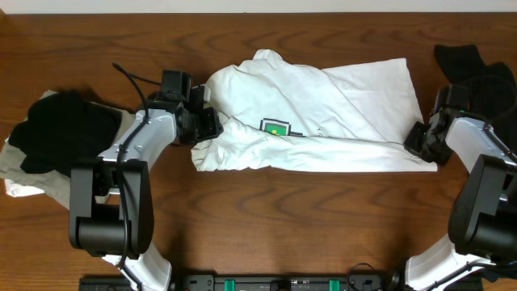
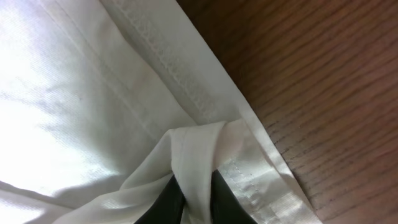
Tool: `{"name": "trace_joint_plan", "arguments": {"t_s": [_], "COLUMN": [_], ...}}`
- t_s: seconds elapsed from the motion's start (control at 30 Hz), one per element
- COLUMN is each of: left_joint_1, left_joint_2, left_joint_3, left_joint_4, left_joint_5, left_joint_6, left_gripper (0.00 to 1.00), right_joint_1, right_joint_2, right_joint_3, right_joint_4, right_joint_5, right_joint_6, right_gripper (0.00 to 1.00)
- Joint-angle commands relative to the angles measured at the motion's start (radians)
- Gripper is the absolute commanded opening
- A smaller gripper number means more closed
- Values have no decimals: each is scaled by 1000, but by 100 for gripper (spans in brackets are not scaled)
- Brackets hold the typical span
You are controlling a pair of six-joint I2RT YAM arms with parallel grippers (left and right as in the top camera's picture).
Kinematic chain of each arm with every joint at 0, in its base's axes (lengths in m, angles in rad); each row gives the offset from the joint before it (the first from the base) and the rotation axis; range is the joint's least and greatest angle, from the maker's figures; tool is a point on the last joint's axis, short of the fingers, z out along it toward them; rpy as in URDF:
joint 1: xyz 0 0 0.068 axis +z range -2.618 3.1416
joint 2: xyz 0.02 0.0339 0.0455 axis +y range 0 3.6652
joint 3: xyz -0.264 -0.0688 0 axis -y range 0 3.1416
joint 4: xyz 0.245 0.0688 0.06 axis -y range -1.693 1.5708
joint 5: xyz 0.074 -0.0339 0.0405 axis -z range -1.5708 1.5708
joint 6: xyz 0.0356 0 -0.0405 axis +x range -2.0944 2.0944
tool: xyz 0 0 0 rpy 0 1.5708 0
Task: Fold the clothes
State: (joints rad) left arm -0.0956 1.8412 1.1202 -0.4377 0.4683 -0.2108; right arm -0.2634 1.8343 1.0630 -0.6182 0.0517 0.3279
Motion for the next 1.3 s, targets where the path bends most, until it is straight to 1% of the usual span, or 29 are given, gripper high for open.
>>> {"name": "trace_joint_plan", "arguments": {"t_s": [0.0,0.17,0.3,0.37,0.47,0.6,0.67,0.73,0.8,0.83,0.87,1.0,1.07,1.17,1.2,1.27], "left_joint_1": [-2,-2,-2,-2,-2,-2,-2,-3,-6,-9,-12,-18,-17,-16,-14,-13], "left_joint_2": [-5,-25,-43,-45,-45,-45,-45,-45,-44,-44,-44,-44,-44,-50,-55,-72], "left_joint_3": [-3,14,25,25,25,25,25,25,23,21,20,20,20,20,20,20], "left_joint_4": [-1,26,111,172,260,371,414,419,416,414,411,367,321,197,133,6], "left_joint_5": [60,216,288,287,286,287,287,287,286,283,280,280,280,278,260,167], "left_joint_6": [6,5,-66,-99,-107,-148,-170,-169,-168,-168,-168,-165,-132,-46,-10,39], "left_gripper": [6,6,6,6,6,6,6,7,8,13,24,56,57,51,50,49], "right_joint_1": [-4,-5,-5,-5,-5,-5,-5,-5,-5,-5,-5,-5,-5,-5,-5,-5], "right_joint_2": [7,7,7,7,7,7,7,7,7,7,7,7,7,7,7,7], "right_joint_3": [-1,-1,-1,-1,-1,-1,-1,-1,-1,-1,-1,-1,-1,-1,-1,-1], "right_joint_4": [-6,-6,-6,-6,-5,-6,-4,-2,-2,-2,-2,-3,-4,-9,-10,-11], "right_joint_5": [0,0,0,1,1,1,1,1,1,1,1,0,0,1,1,4], "right_joint_6": [-11,-11,-19,-19,-19,-19,-19,-19,-19,-19,-19,-19,-19,-31,-38,-38], "right_gripper": [12,12,12,12,11,11,11,11,11,11,11,11,11,11,11,11]}}
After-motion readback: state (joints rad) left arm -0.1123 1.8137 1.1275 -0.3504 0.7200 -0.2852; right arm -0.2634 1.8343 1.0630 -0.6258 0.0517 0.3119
